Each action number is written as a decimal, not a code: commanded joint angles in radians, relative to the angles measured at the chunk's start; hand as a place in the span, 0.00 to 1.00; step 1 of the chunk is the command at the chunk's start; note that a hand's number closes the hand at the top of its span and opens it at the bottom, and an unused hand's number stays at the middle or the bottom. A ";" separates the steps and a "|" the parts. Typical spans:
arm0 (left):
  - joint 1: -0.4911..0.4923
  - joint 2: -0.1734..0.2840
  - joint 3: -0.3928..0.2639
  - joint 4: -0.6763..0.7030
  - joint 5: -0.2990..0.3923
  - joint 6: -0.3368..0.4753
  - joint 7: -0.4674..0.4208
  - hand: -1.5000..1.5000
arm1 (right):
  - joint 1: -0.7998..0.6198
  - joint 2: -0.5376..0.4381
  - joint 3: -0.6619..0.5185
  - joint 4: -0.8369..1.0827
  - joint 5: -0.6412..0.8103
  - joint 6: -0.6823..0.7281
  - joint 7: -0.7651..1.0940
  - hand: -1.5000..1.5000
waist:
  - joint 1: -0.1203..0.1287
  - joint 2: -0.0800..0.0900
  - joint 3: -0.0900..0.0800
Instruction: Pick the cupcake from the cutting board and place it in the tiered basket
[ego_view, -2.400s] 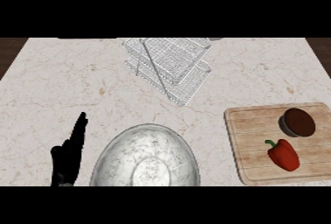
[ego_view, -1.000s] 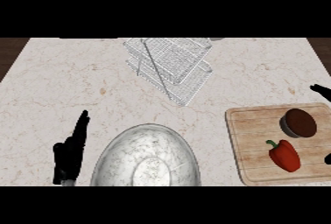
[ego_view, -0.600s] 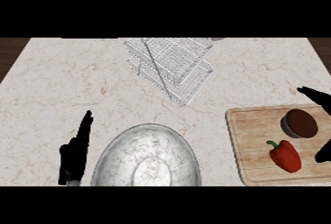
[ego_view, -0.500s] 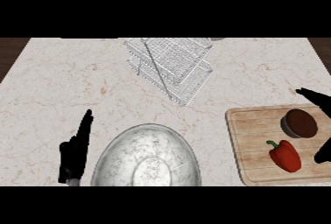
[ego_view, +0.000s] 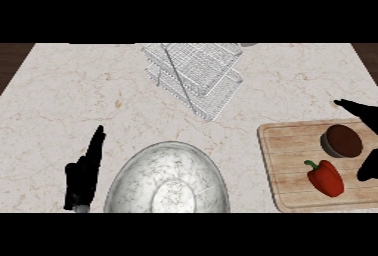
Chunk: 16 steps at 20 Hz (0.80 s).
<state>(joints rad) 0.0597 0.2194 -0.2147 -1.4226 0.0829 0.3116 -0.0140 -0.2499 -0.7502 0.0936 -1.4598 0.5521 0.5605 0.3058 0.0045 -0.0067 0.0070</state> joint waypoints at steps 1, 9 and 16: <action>0.034 -0.021 -0.003 -0.005 -0.024 0.010 0.031 0.50 | -0.003 0.024 -0.006 0.036 0.048 0.024 -0.029 0.00 | 0.000 0.007 -0.007; -0.040 -0.032 0.036 0.046 -0.033 -0.011 0.062 0.50 | -0.013 0.055 -0.031 0.161 0.097 0.026 -0.080 0.00 | -0.002 0.008 -0.007; 0.109 -0.007 0.034 -0.021 -0.042 -0.052 0.002 0.50 | 0.067 0.091 -0.024 0.155 0.155 -0.029 -0.130 0.00 | -0.002 0.005 -0.007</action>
<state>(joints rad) 0.0737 0.1982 -0.1753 -1.4338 0.0432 0.2831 -0.0102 -0.2438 -0.6656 0.0767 -1.2921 0.6838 0.5663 0.2164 0.0041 -0.0060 0.0067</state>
